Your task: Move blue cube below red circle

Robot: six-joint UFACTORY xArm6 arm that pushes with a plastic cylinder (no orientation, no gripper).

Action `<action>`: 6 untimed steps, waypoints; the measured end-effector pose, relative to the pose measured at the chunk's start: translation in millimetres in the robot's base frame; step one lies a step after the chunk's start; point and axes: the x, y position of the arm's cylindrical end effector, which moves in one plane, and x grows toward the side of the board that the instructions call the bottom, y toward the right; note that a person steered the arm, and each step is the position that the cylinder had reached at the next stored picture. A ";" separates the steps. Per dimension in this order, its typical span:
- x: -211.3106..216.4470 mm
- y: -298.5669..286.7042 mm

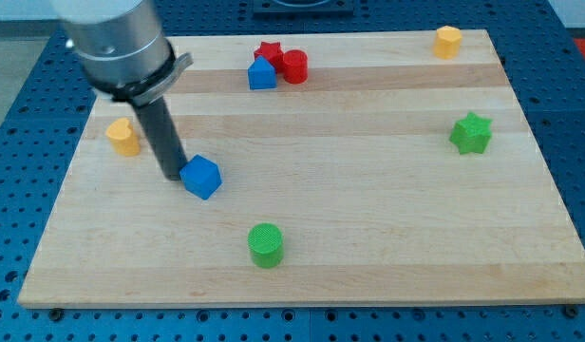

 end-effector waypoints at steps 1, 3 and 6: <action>25.1 -16.9; 48.1 11.4; -105.8 94.1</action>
